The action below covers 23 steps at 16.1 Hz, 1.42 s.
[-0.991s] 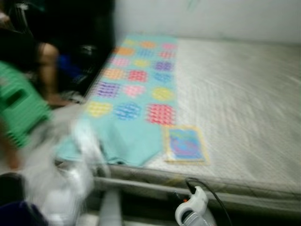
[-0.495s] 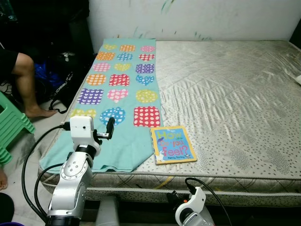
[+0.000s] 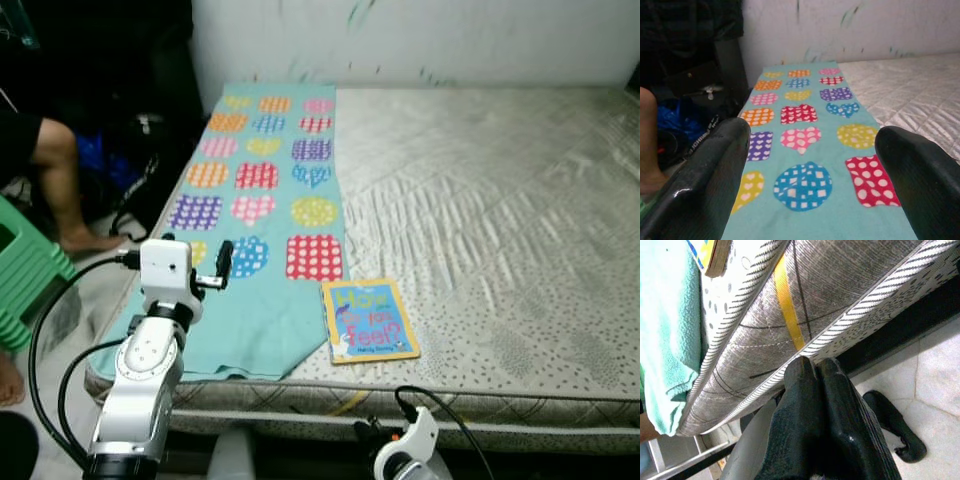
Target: Clean up the room
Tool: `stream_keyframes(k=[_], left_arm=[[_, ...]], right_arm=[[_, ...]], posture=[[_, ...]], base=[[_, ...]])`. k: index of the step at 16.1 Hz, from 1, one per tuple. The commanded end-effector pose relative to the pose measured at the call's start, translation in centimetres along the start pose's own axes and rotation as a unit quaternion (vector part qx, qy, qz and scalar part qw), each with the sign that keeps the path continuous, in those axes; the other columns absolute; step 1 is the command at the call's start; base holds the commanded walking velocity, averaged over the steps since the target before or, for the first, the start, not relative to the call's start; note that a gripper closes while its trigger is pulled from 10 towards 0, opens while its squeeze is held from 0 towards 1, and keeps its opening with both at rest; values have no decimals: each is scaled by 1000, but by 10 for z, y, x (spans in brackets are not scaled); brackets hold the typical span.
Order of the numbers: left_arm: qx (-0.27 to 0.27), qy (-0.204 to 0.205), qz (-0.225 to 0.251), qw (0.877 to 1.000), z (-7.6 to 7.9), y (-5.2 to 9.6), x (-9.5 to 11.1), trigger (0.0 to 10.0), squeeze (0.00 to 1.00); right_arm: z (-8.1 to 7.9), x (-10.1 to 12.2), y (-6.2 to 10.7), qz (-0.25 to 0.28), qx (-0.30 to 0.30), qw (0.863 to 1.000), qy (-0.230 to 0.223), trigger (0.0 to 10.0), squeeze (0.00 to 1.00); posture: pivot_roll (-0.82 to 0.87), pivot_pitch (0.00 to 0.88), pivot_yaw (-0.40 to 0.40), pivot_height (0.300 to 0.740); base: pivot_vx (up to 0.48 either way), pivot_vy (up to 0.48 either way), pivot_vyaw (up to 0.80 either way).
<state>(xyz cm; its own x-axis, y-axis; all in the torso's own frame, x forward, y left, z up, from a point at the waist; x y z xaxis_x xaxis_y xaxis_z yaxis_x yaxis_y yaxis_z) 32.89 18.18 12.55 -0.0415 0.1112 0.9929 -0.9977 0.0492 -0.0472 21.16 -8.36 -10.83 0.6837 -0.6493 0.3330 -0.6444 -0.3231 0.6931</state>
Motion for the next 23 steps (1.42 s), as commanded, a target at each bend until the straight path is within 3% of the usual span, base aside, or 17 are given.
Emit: stream_keyframes(k=[1,23], left_arm=[[-2,5,1,1000,1,-2,1,10000,0],[-2,5,1,1000,1,-2,1,10000,0]], right_arm=[[-190,228,66,452,24,766,457,10000,0],[-190,228,66,452,24,766,457,10000,0]], posture=[[-36,0,78,630],[-36,0,78,630]], base=[[0,0,0],[0,0,0]])
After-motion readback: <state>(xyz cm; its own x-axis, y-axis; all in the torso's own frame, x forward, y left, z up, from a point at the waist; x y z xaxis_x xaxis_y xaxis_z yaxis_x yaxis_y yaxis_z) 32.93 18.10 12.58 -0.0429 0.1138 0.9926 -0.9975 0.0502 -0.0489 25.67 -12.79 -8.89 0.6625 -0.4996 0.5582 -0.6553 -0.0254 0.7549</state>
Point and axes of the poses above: a point about 5 cm out from each wrist's last joint towards the gripper, its own y axis pointing back from the gripper into the wrist, its own x axis along the axis of the wrist's last joint, z = x × y, the point moved 4 cm from there along -y, pointing out of the wrist towards the gripper, and after that the axes turned 11 degrees about y, right-handed, at the moved point
